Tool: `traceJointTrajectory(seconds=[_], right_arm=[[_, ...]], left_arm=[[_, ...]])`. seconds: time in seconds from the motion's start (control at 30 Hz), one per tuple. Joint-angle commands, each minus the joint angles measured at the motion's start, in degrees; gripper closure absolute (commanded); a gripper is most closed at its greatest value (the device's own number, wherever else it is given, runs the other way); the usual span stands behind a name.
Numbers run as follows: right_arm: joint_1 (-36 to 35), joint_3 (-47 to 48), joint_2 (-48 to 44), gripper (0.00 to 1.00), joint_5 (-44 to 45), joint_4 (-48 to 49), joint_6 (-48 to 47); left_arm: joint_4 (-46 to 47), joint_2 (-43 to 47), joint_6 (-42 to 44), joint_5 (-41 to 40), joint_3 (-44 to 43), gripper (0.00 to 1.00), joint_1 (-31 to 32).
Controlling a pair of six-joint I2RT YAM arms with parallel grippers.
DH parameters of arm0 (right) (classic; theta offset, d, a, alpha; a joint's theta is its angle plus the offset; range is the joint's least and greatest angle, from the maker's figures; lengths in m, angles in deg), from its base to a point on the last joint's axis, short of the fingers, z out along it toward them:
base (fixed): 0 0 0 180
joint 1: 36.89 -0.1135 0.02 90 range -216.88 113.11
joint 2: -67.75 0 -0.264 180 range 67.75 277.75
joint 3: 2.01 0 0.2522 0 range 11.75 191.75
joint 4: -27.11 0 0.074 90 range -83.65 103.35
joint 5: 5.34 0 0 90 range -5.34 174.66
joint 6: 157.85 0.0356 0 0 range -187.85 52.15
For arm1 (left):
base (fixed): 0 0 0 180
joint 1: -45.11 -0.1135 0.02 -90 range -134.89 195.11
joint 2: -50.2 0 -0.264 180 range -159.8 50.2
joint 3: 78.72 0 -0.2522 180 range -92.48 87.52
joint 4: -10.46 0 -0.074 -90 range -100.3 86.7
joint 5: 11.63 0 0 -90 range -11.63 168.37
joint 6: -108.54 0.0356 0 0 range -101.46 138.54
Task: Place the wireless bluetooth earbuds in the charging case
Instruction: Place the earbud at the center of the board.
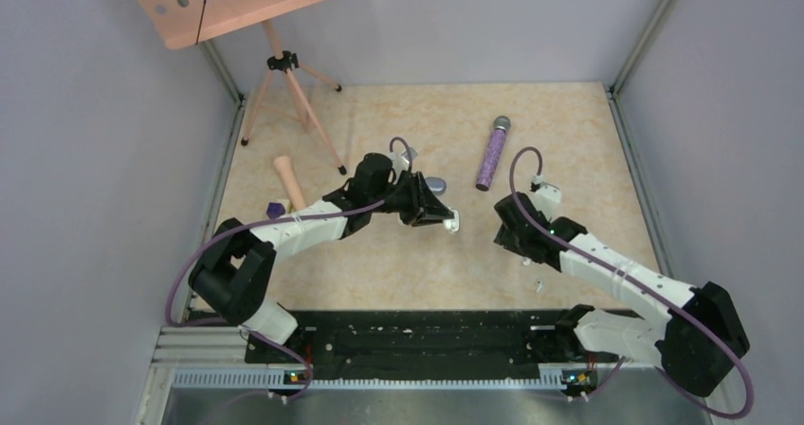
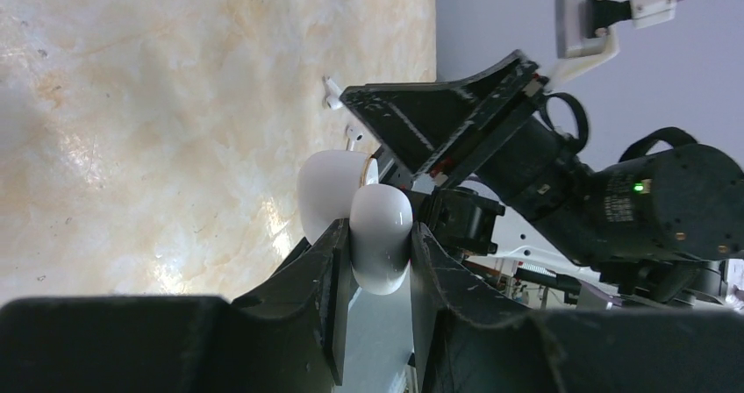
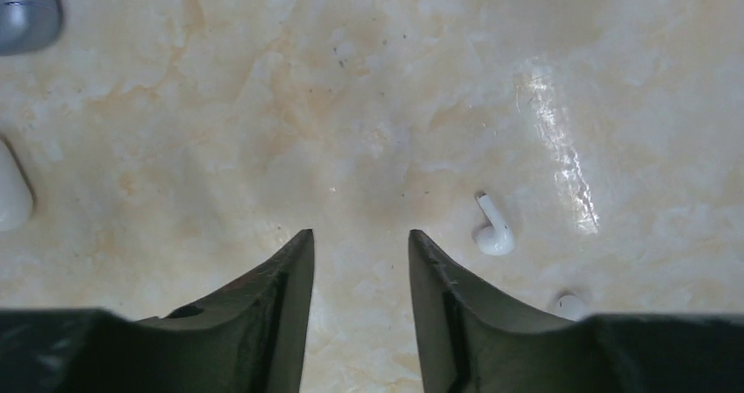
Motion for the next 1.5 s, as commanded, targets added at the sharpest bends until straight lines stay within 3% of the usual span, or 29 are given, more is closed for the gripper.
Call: traceJointTrajectory(seconds=[0.0,0.17,0.37,0.6,0.8,1.03,1.47], right_arm=[[2.3,1.0,-5.9,0.62,0.2,1.6,-3.5],[4.5,-0.9,-10.0,0.7,0.9,-3.5,-2.9],[6.5,-4.4,-9.3,0.7,-0.8,-6.1,-0.7],[10.3,-7.5,-9.6,0.48,-2.8,-5.7,2.5],[10.5,-7.2,-11.4,0.45,-1.5,-12.4,8.0],[10.5,-9.8,-12.2,0.52,-2.0,-19.2,15.9],[10.5,-12.8,-13.2,0.67,-6.5,-14.5,13.6]], left_arm=[[0.1,2.0,1.6,0.8,-0.6,1.0,-0.2],[0.4,1.0,1.7,1.5,-1.0,1.0,-0.2],[1.0,0.7,1.4,1.9,-0.8,1.0,-0.2],[0.9,1.1,1.5,1.9,-0.4,1.0,-0.2],[0.9,1.2,1.6,1.9,-0.3,1.0,-0.2],[1.4,1.7,1.5,1.5,0.6,1.0,-0.2],[1.9,1.3,1.4,2.1,0.8,1.0,-0.2]])
